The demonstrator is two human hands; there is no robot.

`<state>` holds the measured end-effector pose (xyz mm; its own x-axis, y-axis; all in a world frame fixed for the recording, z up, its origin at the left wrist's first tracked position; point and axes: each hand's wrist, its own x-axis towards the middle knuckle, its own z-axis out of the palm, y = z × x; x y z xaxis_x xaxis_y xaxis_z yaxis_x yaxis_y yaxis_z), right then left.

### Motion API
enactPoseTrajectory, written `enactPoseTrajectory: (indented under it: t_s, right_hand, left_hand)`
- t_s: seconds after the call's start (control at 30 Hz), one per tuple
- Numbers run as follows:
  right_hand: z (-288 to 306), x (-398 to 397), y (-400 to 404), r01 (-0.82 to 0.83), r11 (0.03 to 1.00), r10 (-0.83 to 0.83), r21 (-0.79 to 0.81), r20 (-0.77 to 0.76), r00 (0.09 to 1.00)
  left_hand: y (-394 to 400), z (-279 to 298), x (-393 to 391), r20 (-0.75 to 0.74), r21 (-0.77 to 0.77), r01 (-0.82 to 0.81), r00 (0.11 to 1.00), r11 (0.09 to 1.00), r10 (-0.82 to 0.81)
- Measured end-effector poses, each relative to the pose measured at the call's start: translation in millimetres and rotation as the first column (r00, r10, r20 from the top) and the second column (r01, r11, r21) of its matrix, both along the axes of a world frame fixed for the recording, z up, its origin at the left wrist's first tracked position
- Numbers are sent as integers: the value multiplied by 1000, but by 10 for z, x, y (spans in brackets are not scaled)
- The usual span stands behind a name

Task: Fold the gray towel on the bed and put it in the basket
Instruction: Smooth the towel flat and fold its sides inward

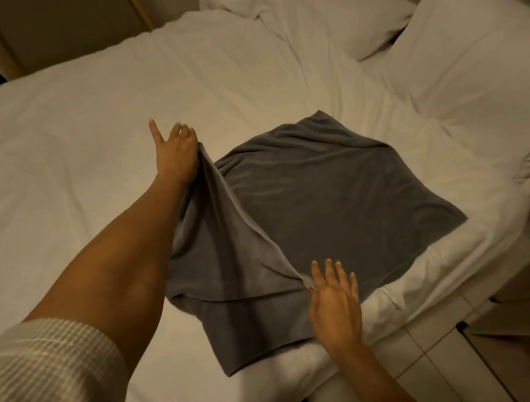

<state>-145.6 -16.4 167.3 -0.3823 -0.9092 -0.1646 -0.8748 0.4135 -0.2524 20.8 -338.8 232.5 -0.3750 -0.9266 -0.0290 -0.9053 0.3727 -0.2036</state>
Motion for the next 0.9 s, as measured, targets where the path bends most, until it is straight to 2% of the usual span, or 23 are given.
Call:
enactPoseTrajectory:
  t_s: [0.23, 0.37, 0.5, 0.73, 0.9]
  right_hand:
    - [28, -952, -253, 44, 999, -44, 15, -20, 999]
    - [-47, -1504, -426, 41, 994, -41, 101, 0, 999]
    - [-209, -2002, -572, 107, 992, -105, 66, -33, 994]
    - [-472, -3034, -731, 233, 968, -231, 97, -27, 972]
    - [-610, -3708, -805, 248, 939, -239, 239, -66, 969]
  left_hand:
    - [-191, -152, -1026, 8, 16, 74, 997, 997, -75]
    - [-417, -224, -1562, 20, 14, 75, 997, 997, -75]
    - [-710, -366, -2137, 36, 0, 75, 997, 997, -75]
    - [-1089, -825, -2883, 229, 55, 117, 965, 992, -127]
    - [-1269, -1069, -3345, 253, 97, 150, 952, 984, -170]
